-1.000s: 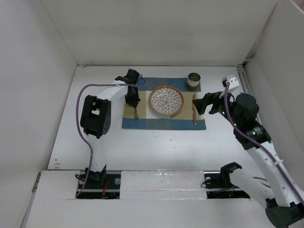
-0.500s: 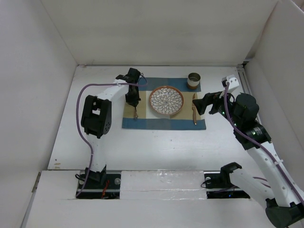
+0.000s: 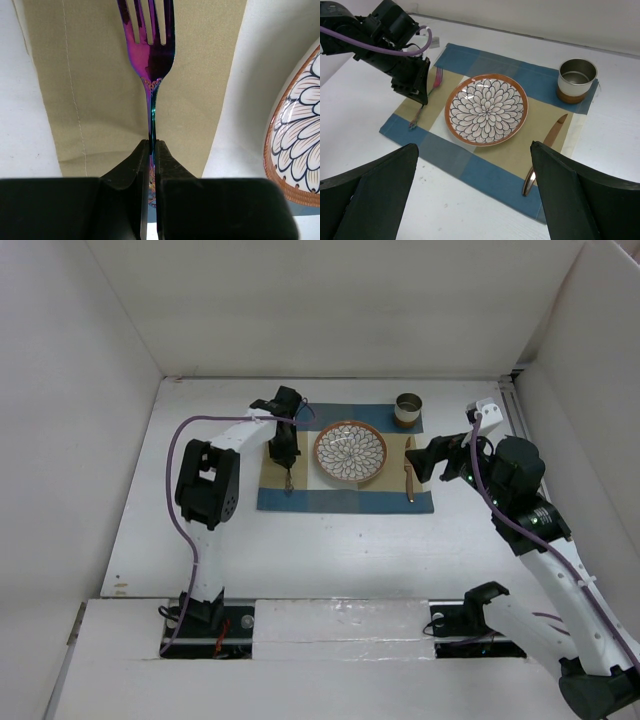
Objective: Set the dinner table for one person
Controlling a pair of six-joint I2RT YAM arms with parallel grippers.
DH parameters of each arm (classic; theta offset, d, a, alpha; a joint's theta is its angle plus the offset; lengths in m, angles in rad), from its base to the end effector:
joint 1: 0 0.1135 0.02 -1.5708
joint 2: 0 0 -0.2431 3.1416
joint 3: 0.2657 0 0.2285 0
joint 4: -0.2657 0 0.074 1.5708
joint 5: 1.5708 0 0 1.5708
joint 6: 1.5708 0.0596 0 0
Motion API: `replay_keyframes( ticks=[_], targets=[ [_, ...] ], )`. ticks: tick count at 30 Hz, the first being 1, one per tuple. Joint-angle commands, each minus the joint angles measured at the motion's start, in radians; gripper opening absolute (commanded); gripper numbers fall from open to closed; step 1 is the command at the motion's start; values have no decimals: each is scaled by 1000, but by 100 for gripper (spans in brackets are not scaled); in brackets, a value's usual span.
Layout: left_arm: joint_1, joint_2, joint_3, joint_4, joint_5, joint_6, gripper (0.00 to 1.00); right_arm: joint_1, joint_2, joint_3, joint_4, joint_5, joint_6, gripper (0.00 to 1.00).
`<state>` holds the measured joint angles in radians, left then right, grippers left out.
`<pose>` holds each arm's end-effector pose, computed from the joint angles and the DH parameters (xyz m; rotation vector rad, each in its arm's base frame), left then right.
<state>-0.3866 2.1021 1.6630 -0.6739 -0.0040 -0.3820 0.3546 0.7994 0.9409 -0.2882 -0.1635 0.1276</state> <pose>0.3958 -0.1609 0.1638 0.0050 2.7063 -0.2314 0.1764 0.0757 0.3589 -0.3187 1.7115 0.4960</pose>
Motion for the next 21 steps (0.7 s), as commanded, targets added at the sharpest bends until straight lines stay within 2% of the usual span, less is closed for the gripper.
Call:
replay_keyframes(
  ticks=[1, 21],
  targets=[
    [-3, -2, 24, -12, -8, 11, 0, -5, -8, 42, 6, 13, -11, 100],
    [-12, -2, -16, -12, -37, 2, 0, -5, -8, 42, 6, 4, -20, 100]
  ],
)
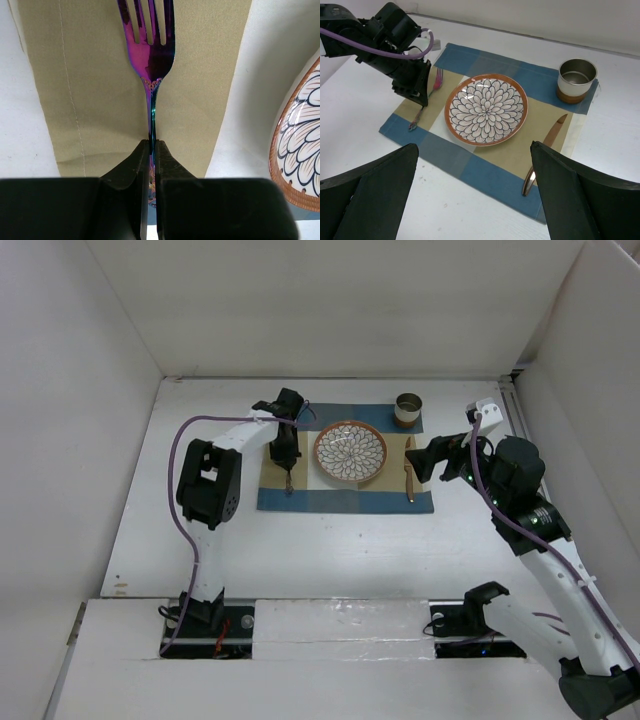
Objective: Set the dinner table for one person
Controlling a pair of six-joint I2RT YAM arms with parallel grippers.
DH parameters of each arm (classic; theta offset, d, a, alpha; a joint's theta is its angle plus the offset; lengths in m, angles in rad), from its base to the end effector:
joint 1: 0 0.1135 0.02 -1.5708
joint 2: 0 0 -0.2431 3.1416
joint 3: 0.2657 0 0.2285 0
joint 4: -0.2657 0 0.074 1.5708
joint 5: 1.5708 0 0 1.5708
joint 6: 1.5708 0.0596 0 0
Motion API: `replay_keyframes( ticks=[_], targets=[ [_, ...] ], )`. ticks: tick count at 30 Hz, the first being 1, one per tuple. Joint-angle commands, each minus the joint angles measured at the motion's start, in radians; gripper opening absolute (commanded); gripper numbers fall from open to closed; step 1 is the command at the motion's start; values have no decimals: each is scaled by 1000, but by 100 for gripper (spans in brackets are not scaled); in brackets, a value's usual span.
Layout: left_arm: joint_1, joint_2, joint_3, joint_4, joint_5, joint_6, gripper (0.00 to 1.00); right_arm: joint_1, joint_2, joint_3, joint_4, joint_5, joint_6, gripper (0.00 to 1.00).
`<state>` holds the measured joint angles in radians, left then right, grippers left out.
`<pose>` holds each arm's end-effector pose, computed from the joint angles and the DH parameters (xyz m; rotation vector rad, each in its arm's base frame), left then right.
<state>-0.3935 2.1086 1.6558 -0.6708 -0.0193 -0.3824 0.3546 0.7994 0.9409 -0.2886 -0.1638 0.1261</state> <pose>0.3946 -0.1626 0.1593 0.0091 2.7128 -0.2091 0.1764 0.0757 0.3588 -0.3202 1.7115 0.4952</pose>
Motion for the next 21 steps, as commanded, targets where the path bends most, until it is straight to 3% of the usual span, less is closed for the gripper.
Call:
replay_keyframes(
  ticks=[1, 6, 15, 21],
  targets=[
    [-5, -9, -8, -15, -22, 2, 0, -5, -8, 42, 6, 4, -19, 100],
    [-5, -9, -18, -24, -45, -16, 0, -5, 1, 42, 6, -5, -19, 100],
    [-5, -27, -27, -24, -45, -26, 20, -5, 1, 42, 6, -5, -19, 100],
    [-5, -85, -27, -24, -57, -46, 44, -5, 1, 42, 6, -14, -19, 100]
  ],
)
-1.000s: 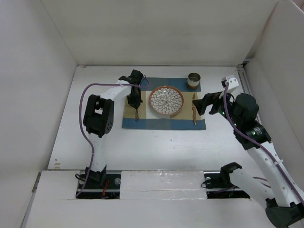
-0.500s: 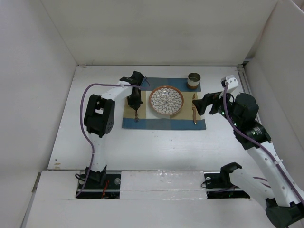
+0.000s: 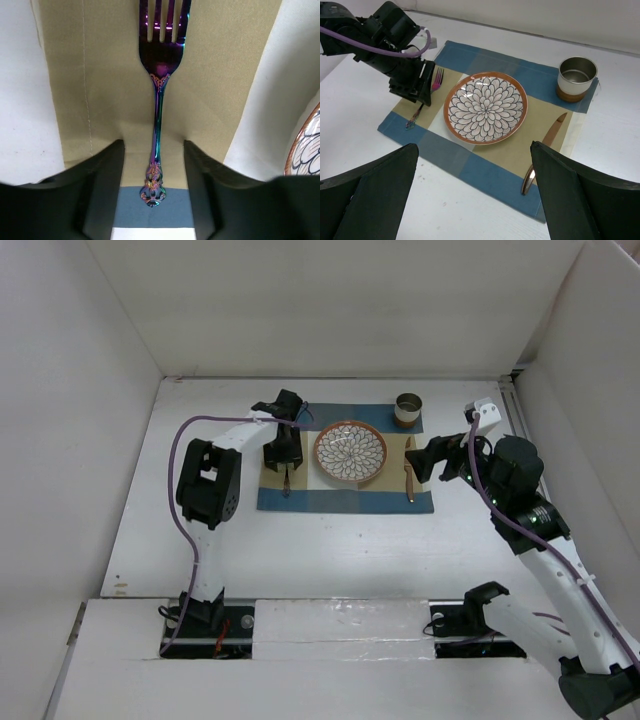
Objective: Set the dinner table for one person
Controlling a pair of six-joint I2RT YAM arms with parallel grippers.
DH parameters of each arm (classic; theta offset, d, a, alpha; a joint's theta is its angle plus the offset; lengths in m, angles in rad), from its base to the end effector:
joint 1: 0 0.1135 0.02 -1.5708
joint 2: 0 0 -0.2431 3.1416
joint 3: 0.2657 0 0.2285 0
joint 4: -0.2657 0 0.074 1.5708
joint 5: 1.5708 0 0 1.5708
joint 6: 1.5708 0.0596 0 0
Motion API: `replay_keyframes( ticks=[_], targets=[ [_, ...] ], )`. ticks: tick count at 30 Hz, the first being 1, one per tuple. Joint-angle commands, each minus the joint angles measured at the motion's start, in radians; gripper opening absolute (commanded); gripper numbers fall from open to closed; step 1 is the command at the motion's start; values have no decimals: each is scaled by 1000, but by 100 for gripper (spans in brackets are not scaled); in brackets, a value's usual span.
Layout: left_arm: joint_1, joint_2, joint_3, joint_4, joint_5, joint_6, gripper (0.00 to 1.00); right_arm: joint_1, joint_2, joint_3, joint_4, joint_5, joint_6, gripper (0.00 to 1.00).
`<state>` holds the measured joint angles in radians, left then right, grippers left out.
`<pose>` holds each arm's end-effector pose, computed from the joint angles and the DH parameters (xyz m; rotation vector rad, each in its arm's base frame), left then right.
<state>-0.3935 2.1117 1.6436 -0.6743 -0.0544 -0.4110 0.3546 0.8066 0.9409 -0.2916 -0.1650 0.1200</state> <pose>0.3933 -0.1598 0.1545 -0.0399 2.7216 -0.1637 0.1780 0.0763 0.3572 -0.3269 1.7203 0.4910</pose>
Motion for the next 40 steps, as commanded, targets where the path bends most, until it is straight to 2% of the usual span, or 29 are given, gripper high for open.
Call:
replay_keyframes(
  ticks=[1, 2, 3, 5, 6, 7, 9, 11, 13, 16, 17, 20, 21, 27, 31, 40],
  targets=[
    [-5, -102, -14, -21, -31, -34, 48, -5, -6, 42, 9, -13, -13, 100],
    [-5, -117, -14, -12, -32, -49, 53, -5, -6, 42, 9, -13, -13, 100],
    [8, -149, -14, 4, -22, -49, 65, -5, -6, 42, 9, -13, -13, 100],
    [31, -183, -14, 13, -1, -75, 77, -5, -6, 52, 9, -13, -13, 100],
    [31, -202, -14, 24, -1, -75, 92, -5, -6, 52, -3, -13, -13, 100],
    [42, -240, -14, 24, -11, -87, 100, -5, -6, 61, -3, -13, -13, 100],
    [42, -281, -14, 10, -79, -110, 100, -5, -17, 70, -49, 2, -13, 100],
    [42, -361, -14, -11, -143, -138, 100, -5, -47, 108, -96, 67, -13, 100],
    [42, -441, -42, -22, -267, -188, 100, -5, -72, 143, -206, 167, -13, 100],
    [51, -672, -166, -8, -431, -247, 100, -5, -158, 202, -332, 327, -3, 100],
    [51, -811, -203, 7, -450, -261, 100, -5, -181, 219, -362, 361, -3, 100],
    [51, -1022, -342, 70, -463, -252, 100, -5, -276, 256, -446, 413, 6, 100],
    [51, -1152, -372, 79, -463, -239, 100, -5, -299, 268, -463, 413, 6, 100],
    [51, -1526, -530, 27, -502, -230, 100, -5, -426, 343, -642, 482, 6, 100],
    [51, -1657, -545, -34, -564, -230, 100, 4, -491, 372, -704, 519, -16, 100],
    [51, -1767, -484, -114, -608, -239, 100, 18, -547, 421, -742, 595, -5, 100]
  ],
)
